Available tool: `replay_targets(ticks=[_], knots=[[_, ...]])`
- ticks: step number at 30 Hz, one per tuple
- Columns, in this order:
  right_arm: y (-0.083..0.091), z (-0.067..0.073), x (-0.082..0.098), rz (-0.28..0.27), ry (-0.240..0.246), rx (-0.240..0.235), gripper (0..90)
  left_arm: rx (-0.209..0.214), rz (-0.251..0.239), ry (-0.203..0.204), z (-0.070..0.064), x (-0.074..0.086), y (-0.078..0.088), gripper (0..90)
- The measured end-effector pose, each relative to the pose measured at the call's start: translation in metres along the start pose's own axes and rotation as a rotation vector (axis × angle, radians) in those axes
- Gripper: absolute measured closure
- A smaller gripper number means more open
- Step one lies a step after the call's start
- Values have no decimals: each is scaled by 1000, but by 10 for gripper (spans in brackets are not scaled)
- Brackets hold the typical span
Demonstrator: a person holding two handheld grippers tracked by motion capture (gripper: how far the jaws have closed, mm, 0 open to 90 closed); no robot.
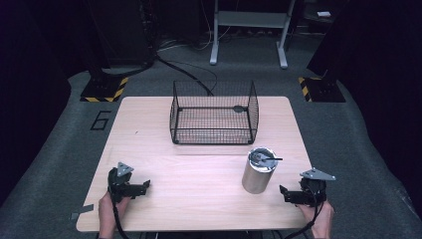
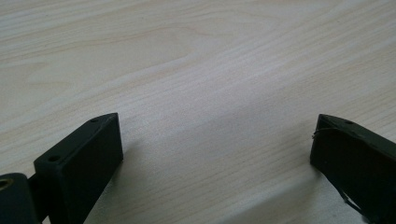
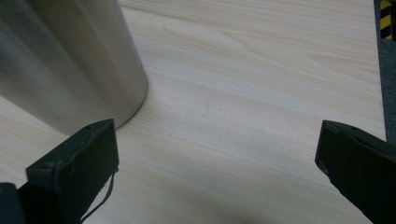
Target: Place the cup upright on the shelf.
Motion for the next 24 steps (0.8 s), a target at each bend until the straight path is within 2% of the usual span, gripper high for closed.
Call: replay_targets(ticks=[2, 3, 7, 8, 10, 19, 22, 24], knots=[[4, 5, -1, 4, 4, -10, 0, 0, 0, 0, 0, 0, 0, 22], [8, 9, -3, -3, 22, -18, 0, 2, 0, 0, 0, 0, 0, 22], [14, 16, -5, -11, 26, -33, 0, 2, 0, 0, 0, 0, 0, 22], [18, 20, -7, -20, 15, -53, 0, 2, 0, 0, 0, 0, 0, 22], [21, 23, -8, -29, 18, -63, 0, 2, 0, 0, 0, 0, 0, 22], [26, 39, -12, -27, 53, -88, 0, 0, 0, 0, 0, 0, 0, 22], [27, 48, -14, -47, 63, -108, 0, 0, 0, 0, 0, 0, 0, 22], [26, 53, -15, -42, 70, -123, 0, 2, 0, 0, 0, 0, 0, 22]])
Point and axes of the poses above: each handheld gripper's, and its own axes: y roughly backward along the jaws, x roughly out of its underside, z roughly to its left, the point moved 3 cm from there along -y, roughly forward along the jaws, and after that the axes turned 12 degrees about -y, right-handed, at the moved point
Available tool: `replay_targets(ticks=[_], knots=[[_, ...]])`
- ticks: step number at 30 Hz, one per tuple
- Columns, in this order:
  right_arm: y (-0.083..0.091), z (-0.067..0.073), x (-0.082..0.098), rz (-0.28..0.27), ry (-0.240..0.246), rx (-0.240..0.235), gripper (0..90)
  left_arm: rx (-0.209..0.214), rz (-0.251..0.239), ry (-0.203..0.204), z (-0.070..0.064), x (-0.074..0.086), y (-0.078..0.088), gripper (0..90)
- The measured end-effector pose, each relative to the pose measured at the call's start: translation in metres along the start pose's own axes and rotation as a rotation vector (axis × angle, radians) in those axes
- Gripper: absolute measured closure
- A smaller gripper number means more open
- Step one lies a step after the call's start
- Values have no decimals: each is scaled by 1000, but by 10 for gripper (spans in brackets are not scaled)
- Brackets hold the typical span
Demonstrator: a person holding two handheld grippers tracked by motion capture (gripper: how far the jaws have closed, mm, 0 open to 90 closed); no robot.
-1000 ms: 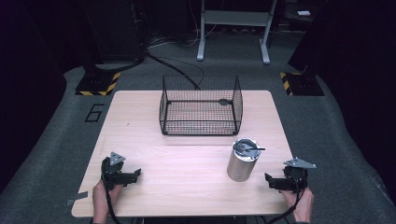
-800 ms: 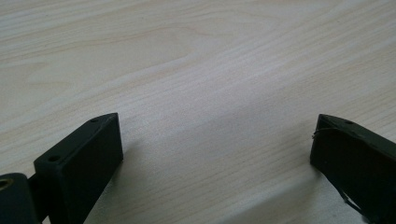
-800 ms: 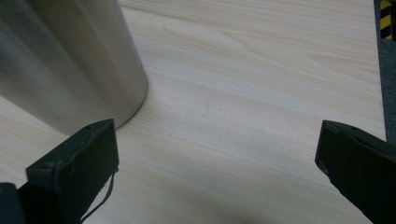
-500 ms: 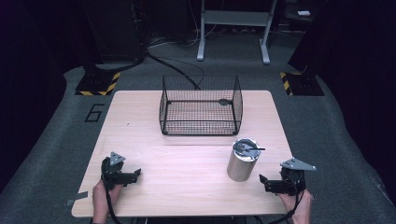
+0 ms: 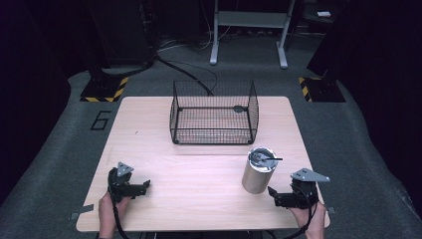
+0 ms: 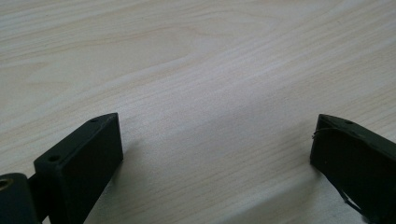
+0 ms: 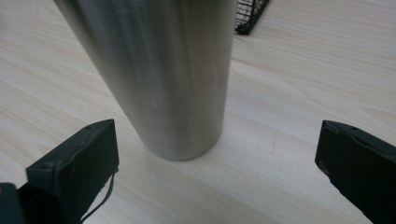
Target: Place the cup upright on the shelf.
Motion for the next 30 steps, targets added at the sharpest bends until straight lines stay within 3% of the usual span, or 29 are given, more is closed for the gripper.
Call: replay_targets(ticks=[7, 11, 21, 30], knots=[[-9, 15, -5, -17, 30, -30, 0, -2, 0, 0, 0, 0, 0, 22], [-15, 23, -10, -53, 46, -29, 0, 1, 1, -1, 0, 0, 0, 22], [-26, 34, -19, -118, 70, -33, 0, 0, 0, 0, 0, 0, 0, 22], [-37, 39, -26, -166, 57, -31, 0, 1, 0, 0, 0, 0, 0, 22]])
Point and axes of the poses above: each handheld gripper's, and its own axes: y roughly backward along the jaws, x roughly out of its underside, z roughly to its left, the point moved 3 cm from there along -y, roughly forward along the jaws, and after that the axes turned 12 degrees about -y, right-handed, at the moved point
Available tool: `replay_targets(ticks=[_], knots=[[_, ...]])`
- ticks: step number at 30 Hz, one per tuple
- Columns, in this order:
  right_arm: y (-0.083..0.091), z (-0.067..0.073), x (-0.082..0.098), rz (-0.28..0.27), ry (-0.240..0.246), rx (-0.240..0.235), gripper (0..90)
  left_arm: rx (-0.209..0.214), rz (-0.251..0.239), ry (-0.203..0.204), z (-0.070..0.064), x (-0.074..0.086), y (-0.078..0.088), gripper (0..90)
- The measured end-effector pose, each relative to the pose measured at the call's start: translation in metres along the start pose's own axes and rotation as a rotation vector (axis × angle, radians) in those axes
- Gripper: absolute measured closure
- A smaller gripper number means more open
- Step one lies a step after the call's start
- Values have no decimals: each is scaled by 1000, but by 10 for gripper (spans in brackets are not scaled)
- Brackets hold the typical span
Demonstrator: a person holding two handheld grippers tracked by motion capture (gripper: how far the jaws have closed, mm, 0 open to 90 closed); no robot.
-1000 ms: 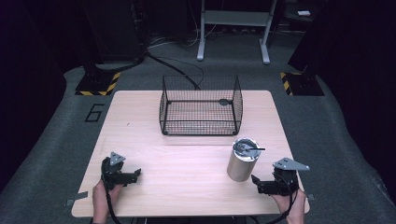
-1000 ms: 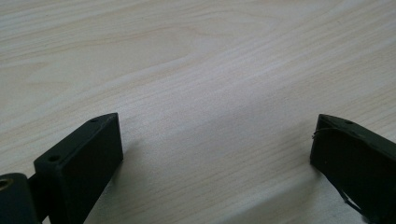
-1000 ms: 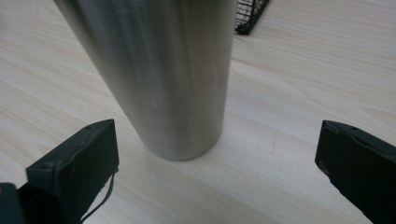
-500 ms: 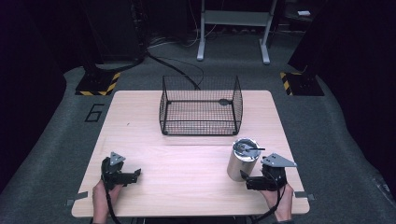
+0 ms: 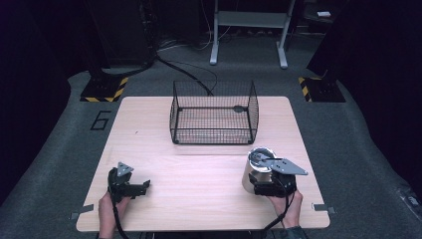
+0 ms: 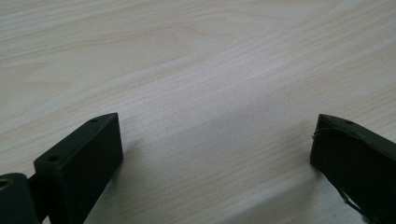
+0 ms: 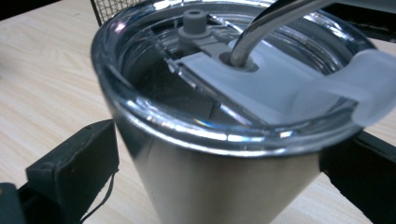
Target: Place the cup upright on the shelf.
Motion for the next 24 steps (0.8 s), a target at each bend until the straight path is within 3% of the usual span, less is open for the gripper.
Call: replay_targets(ticks=[16, 24], knots=[[-13, 2, -1, -84, -17, 22, 23, 0, 0, -1, 0, 0, 0, 22], [-14, 2, 1, -98, -28, 24, 29, 0, 0, 0, 0, 0, 0, 22]])
Point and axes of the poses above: each handheld gripper's, and its own axes: y roughly backward along the jaws, x roughly out of its underside, z roughly to its left, the point moved 3 cm from there along -y, roughly forward along the jaws, and after that the axes turned 12 degrees about -y, right-handed, at the moved point
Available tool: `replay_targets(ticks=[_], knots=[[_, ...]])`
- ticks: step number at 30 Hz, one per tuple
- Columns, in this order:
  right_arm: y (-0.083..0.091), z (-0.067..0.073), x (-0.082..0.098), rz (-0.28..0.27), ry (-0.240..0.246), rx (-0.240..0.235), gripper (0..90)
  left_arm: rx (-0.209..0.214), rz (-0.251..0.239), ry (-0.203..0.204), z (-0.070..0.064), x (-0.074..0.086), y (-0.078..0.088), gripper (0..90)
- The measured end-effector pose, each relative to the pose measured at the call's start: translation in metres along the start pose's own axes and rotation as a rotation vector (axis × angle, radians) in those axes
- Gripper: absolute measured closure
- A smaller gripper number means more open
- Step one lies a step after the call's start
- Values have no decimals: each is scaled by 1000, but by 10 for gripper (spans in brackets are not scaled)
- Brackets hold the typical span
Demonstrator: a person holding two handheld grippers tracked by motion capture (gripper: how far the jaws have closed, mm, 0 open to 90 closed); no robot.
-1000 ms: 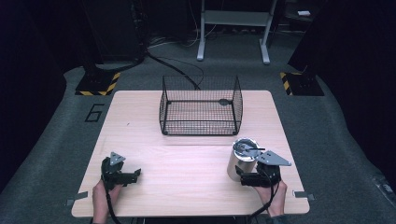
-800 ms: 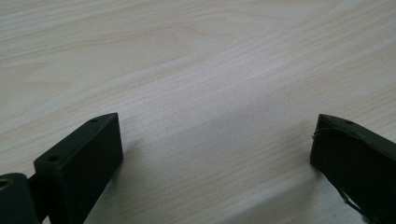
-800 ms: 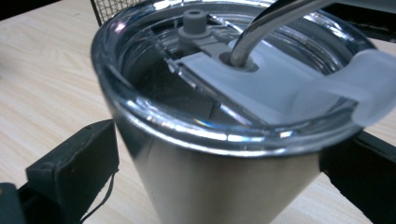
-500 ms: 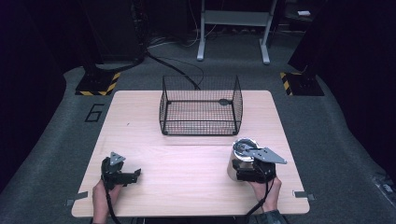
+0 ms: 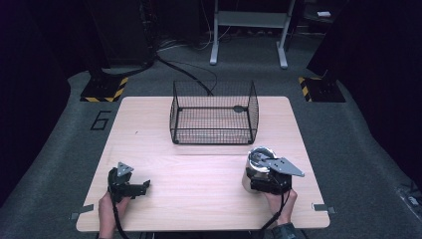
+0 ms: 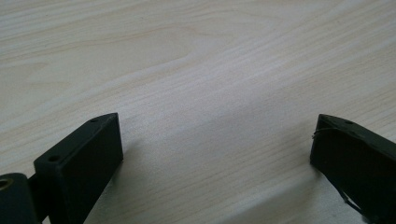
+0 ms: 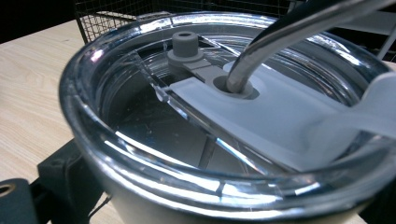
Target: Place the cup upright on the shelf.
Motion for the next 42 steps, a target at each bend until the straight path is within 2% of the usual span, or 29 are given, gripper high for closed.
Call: replay_targets(ticks=[12, 19, 21, 31, 37, 42], knots=[[-1, -1, -2, 5, 1, 5, 33, 0, 0, 0, 0, 0, 0, 22], [-2, -1, -4, 1, 27, -5, 33, 0, 0, 0, 0, 0, 0, 22], [-1, -1, -6, -3, 22, 2, 33, 0, 0, 0, 0, 0, 0, 22], [1, 1, -19, -10, 26, 2, 34, -3, -2, 3, 0, 0, 0, 22], [-1, 4, -29, -7, 42, -18, 34, -3, -3, 3, 0, 0, 0, 22], [-3, 6, -36, -9, 34, -29, 34, -3, -3, 3, 0, 0, 0, 22]])
Point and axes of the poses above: each handheld gripper's, and its own axes: y roughly backward along the jaws, x roughly out of its underside, z roughly to its left, the point moved 3 cm from there along -y, roughly forward along the jaws, and after that the axes turned 12 degrees about -y, right-handed, at the moved point
